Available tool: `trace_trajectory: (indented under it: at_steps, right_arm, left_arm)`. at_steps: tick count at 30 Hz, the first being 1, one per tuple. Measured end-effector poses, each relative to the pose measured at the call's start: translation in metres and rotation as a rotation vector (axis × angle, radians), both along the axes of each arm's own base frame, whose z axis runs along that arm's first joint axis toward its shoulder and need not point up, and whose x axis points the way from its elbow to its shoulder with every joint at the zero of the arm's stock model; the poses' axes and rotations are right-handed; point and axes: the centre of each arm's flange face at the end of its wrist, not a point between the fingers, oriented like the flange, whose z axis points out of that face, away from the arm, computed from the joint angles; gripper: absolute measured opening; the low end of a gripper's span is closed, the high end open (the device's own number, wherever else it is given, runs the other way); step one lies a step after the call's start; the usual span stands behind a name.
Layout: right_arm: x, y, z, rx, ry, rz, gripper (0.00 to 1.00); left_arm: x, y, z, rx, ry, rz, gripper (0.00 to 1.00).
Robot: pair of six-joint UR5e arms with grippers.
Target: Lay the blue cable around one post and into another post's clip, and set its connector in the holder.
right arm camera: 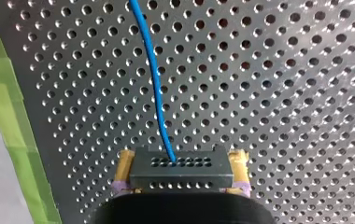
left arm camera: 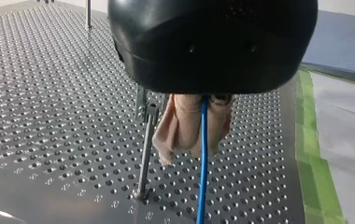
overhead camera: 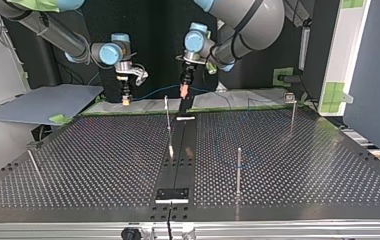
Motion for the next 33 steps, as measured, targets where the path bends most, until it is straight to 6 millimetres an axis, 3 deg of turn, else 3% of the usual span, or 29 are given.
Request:
trace_trajectory:
  at_steps: [10,21,33]
  right_arm:
    - [-0.009,-0.01,0.002,0.0,0.001,-0.018,0.0]
    - [-0.015,-0.016,0.003,-0.001,0.001,-0.028,0.0]
    - [-0.018,-0.019,0.003,0.006,0.004,-0.033,0.0]
  left_arm:
    - [0.0,-0.004,0.008,0.027,-0.015,-0.01,0.0]
    - [-0.004,-0.024,0.048,0.051,-0.056,-0.042,0.0]
    - [0.004,-0.018,0.05,-0.005,-0.045,-0.023,0.0]
